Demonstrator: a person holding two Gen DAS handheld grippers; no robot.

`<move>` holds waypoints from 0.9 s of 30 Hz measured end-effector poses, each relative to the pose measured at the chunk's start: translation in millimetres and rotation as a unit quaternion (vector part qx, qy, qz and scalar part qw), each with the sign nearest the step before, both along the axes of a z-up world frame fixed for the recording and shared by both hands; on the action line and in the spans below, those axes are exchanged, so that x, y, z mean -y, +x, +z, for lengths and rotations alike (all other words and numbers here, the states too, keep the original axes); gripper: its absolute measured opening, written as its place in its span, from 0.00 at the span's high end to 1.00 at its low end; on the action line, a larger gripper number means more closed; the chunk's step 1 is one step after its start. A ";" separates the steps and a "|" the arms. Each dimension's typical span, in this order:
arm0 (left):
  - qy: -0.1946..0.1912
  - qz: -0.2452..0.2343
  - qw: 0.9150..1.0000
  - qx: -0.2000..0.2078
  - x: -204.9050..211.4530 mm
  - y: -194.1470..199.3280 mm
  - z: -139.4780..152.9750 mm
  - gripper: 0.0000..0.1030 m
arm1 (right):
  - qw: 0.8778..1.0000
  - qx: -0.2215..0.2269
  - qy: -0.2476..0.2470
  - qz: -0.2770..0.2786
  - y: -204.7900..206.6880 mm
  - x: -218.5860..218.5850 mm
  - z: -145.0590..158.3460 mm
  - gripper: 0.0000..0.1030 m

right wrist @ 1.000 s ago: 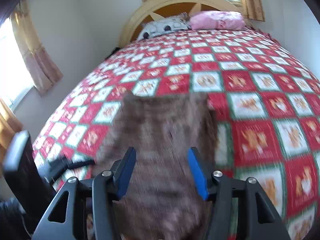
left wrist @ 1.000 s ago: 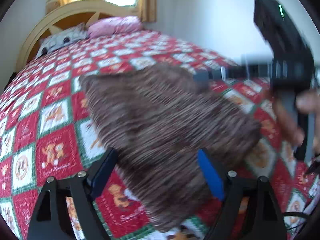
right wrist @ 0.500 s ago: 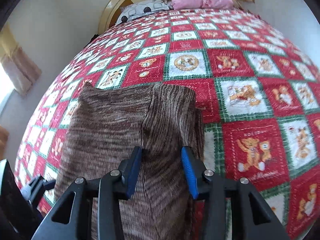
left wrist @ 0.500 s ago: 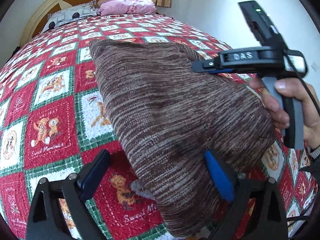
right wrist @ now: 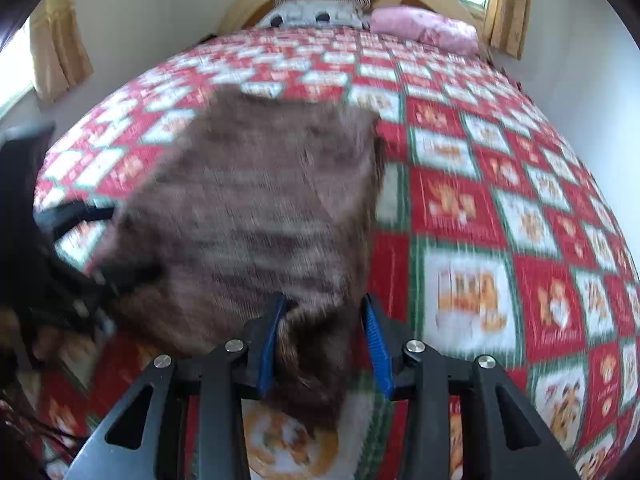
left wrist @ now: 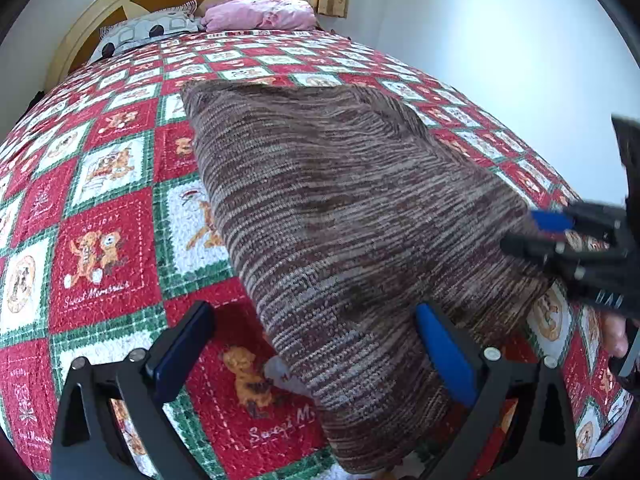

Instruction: Fold small clothes

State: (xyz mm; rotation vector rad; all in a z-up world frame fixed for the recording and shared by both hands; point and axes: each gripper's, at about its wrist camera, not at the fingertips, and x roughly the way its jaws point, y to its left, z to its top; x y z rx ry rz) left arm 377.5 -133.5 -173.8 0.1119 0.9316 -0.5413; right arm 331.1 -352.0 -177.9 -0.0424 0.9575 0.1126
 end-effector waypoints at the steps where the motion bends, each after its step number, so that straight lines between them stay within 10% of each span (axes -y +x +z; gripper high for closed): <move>1: 0.003 -0.001 1.000 0.000 0.8 -0.3 -0.2 0.00 | 1.000 -0.003 0.017 -0.008 -1.3 4.4 -2.1 0.61; 8: 0.008 -0.003 1.000 0.000 2.6 -3.0 0.8 0.00 | 0.997 -0.005 0.071 -0.004 -4.3 17.1 2.3 0.61; 13: -0.003 0.000 1.000 -0.003 0.1 -1.4 0.8 0.00 | 0.993 0.048 0.111 -0.016 8.1 35.8 26.9 0.40; 27: -0.063 0.005 0.998 -0.018 -14.1 6.5 1.7 0.00 | 0.987 0.030 0.152 -0.042 121.6 56.6 21.0 0.35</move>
